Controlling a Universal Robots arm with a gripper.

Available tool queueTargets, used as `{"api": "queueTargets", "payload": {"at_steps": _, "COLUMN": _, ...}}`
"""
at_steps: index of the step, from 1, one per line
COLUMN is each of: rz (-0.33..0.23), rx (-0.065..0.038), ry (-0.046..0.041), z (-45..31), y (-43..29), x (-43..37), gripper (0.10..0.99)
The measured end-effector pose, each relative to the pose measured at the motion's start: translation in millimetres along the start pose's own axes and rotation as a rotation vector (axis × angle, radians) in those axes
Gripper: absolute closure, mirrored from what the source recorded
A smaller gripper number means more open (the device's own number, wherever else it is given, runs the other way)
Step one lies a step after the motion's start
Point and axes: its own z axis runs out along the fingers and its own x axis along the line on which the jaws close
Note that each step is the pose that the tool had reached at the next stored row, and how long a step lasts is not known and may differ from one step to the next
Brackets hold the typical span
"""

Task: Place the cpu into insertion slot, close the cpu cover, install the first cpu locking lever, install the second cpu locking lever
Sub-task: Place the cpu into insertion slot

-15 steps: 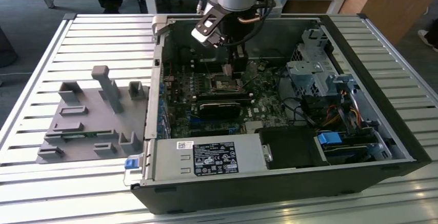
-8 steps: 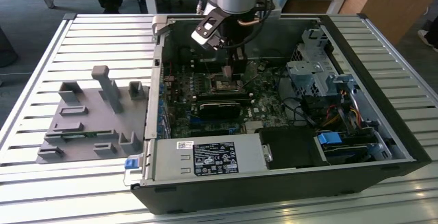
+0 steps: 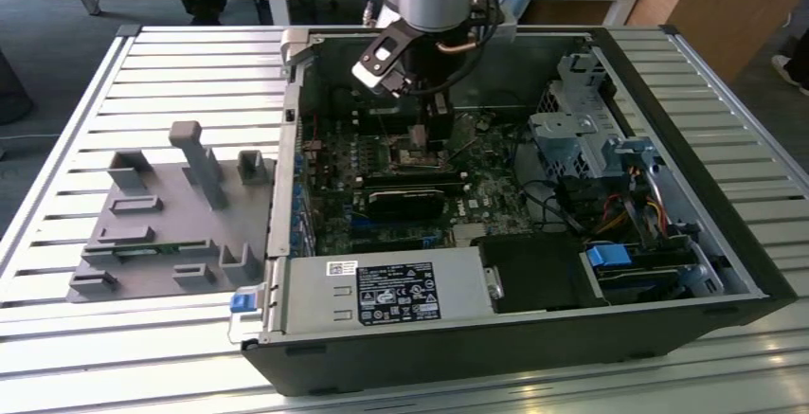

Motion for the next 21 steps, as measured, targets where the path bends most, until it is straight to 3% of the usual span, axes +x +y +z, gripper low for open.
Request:
{"api": "queueTargets", "payload": {"at_steps": 12, "rz": -0.001, "rx": 0.0, "ry": 0.0001, "z": 12.1, "y": -5.2, "x": 0.9, "gripper": 0.549}}
{"api": "queueTargets", "payload": {"at_steps": 21, "rz": -0.001, "rx": 0.0, "ry": -0.001, "z": 15.8, "y": -5.5, "x": 1.1, "gripper": 0.549}}
